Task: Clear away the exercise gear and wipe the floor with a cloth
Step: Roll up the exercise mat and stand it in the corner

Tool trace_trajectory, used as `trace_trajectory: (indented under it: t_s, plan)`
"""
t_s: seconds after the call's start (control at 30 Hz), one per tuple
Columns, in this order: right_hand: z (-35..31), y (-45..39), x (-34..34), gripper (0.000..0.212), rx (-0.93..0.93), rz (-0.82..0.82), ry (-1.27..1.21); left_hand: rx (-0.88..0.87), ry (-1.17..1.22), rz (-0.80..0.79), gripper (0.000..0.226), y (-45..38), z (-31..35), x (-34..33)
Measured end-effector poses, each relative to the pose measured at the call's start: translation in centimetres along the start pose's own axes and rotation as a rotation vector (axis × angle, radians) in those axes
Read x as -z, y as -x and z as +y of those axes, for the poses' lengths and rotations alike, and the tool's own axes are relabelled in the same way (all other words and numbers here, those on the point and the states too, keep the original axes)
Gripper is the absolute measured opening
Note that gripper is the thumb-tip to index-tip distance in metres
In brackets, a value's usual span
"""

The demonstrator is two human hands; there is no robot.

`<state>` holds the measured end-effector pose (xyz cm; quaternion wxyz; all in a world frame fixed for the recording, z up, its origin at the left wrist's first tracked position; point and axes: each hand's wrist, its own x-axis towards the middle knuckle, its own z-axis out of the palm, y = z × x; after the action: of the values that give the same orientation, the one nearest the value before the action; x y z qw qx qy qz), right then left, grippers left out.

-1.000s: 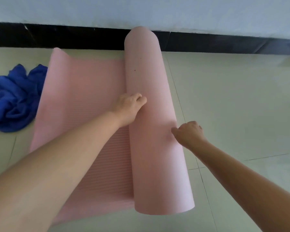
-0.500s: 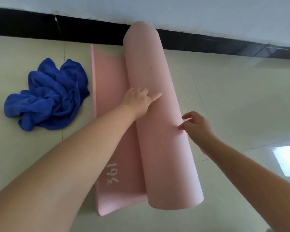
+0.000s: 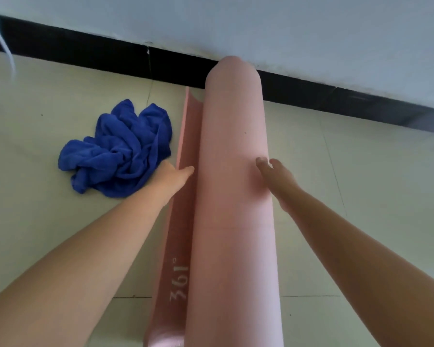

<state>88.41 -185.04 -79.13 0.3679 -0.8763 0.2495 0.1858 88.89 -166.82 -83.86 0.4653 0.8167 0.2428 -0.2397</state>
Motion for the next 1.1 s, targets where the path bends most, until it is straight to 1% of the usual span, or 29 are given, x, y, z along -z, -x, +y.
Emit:
trace_trajectory:
  t_s: [0.1,0.17,0.23,0.3,0.37,0.5,0.57,0.63,0.7,0.77,0.83,0.93,0.97,1.03,1.1]
  plan:
    - [-0.6,-1.0,-0.7,0.052,0.014,0.015,-0.07,-0.026,0.081,-0.005,0.07,-0.4,0.3,-0.1]
    - [-0.7,-1.7,-0.9,0.041,0.032,0.031,-0.093,-0.012,0.129,-0.078,0.065,0.0,1.0,-0.2]
    - [-0.7,-2.5,-0.9,0.031,0.027,0.043,-0.104,0.018,0.146,-0.142,0.066,0.2,1.5,-0.5]
    - [-0.8,-3.2,-0.8,0.038,0.011,0.045,-0.138,0.027,0.185,-0.145,0.069,0.0,1.9,-1.1]
    - [-0.7,-3.7,-0.6,0.054,-0.025,0.056,-0.178,0.026,0.252,-0.153,0.071,0.1,2.2,-1.6]
    - [0.6,-4.1,0.8,0.07,-0.119,0.03,-0.397,-0.029,0.209,-0.124,0.07,1.2,3.7,-2.7]
    - [1.3,-3.7,2.0,0.075,-0.125,0.019,-0.446,-0.069,0.149,-0.098,0.078,2.0,5.0,-3.0]
    - [1.8,-3.0,3.6,0.075,-0.102,0.027,-0.455,-0.082,0.073,-0.102,0.089,2.7,6.9,-3.5]
    - [2.1,-2.4,5.6,0.072,-0.073,0.042,-0.502,-0.094,0.0,-0.058,0.095,3.7,9.5,-3.9]
    - [1.7,-2.0,8.2,0.07,-0.035,0.046,-0.561,-0.106,-0.015,0.002,0.097,4.9,12.1,-4.1]
    - [0.6,-1.6,11.1,0.069,0.009,0.052,-0.598,-0.157,0.021,-0.01,0.097,5.8,14.7,-4.1]
    - [-1.5,-0.6,15.4,0.066,0.12,0.078,-0.636,-0.318,0.13,-0.112,0.095,7.1,18.6,-3.5]
    - [-2.3,-0.1,16.8,0.065,0.169,0.098,-0.652,-0.382,0.17,-0.124,0.094,7.5,19.9,-3.2]
    - [-3.5,0.7,19.2,0.064,0.253,0.162,-0.707,-0.49,0.224,-0.128,0.084,8.6,22.6,-2.4]
    - [-4.2,1.6,21.2,0.055,0.326,0.245,-0.708,-0.546,0.276,-0.125,0.07,9.6,24.9,-1.9]
